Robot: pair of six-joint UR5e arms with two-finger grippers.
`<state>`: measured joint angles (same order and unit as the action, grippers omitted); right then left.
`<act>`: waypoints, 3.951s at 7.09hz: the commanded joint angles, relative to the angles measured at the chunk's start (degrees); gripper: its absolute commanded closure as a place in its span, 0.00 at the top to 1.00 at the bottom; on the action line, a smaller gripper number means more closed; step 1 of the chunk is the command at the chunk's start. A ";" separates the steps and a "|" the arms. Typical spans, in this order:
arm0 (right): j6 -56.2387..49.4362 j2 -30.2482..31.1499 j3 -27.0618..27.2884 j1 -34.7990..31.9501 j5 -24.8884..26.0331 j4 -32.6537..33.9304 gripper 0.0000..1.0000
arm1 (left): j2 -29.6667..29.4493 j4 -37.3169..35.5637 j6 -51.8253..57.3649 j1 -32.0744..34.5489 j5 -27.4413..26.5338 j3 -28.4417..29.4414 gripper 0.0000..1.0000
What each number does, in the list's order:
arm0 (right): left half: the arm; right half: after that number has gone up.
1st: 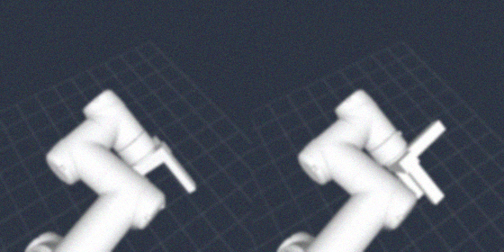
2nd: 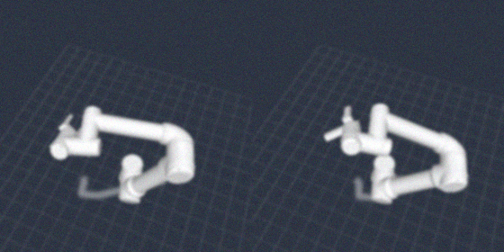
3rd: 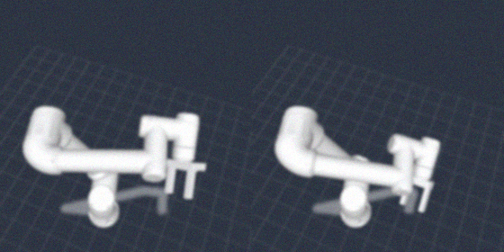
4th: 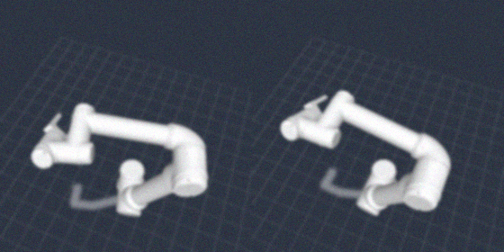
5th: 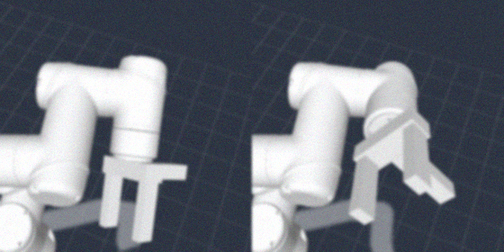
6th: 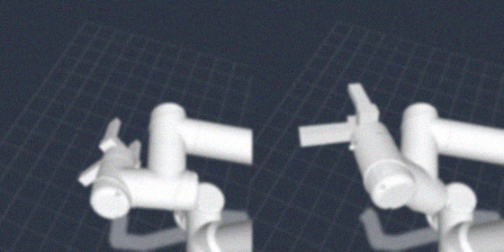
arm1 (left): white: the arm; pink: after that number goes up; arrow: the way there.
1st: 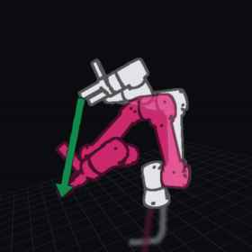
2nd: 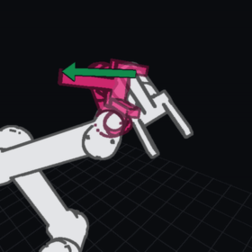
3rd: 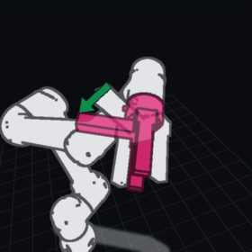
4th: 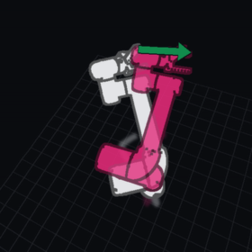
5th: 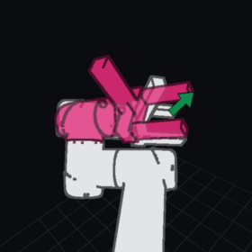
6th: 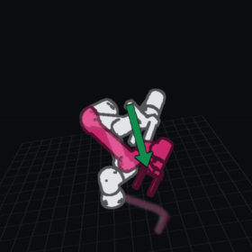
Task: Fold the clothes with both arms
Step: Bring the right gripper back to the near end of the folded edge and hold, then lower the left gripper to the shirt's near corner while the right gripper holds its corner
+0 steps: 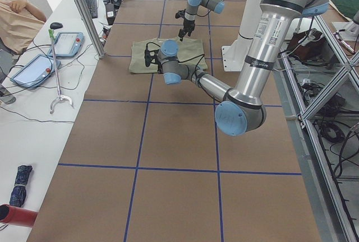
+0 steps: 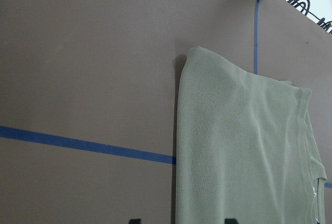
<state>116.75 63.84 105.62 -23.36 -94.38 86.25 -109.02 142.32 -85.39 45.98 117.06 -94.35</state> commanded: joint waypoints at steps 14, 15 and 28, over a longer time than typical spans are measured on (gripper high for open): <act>11.57 7.87 4.94 8.51 5.61 -1.61 0.52 | 1.27 -0.03 -1.18 0.16 0.10 -2.51 0.73; 11.57 8.14 5.03 8.68 5.61 -1.61 0.59 | 1.27 -0.03 -1.18 0.16 0.10 -2.51 0.73; 11.48 8.31 8.02 9.30 5.26 -0.38 0.00 | 3.38 0.15 -16.21 -2.89 -5.91 -8.72 0.72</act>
<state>128.23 71.97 112.82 -14.05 -89.06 85.83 -105.69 142.38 -93.39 45.44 115.07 -100.92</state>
